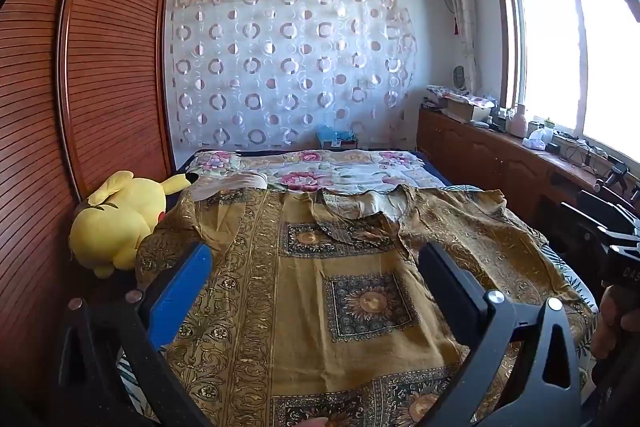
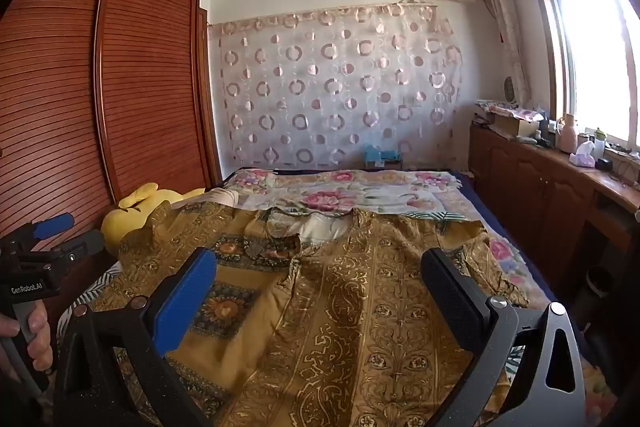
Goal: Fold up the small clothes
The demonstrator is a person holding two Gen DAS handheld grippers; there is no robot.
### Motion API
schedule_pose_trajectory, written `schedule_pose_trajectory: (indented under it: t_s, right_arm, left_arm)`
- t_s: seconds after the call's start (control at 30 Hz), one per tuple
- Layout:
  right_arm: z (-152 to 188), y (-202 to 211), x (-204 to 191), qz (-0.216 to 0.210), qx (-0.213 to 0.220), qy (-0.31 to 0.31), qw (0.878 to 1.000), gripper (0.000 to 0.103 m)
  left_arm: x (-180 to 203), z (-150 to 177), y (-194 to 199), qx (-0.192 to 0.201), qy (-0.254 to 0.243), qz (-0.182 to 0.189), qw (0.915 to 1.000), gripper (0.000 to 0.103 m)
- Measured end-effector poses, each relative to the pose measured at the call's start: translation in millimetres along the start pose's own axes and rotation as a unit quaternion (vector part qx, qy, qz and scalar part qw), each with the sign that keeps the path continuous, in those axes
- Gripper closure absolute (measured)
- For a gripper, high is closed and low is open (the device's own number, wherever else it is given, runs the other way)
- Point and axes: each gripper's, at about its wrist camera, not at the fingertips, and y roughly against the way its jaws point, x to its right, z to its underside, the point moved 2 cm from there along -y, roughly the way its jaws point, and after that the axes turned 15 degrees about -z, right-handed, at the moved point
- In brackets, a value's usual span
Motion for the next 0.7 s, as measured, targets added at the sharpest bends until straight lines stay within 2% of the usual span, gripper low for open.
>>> schedule_pose_trajectory:
  t_s: [0.7]
  right_arm:
    - [1, 0, -2, -0.003, -0.001, 0.003, 1.0, 0.001]
  left_arm:
    - [-13, -9, 6, 0.007, 0.014, 0.004, 0.9999, 0.0]
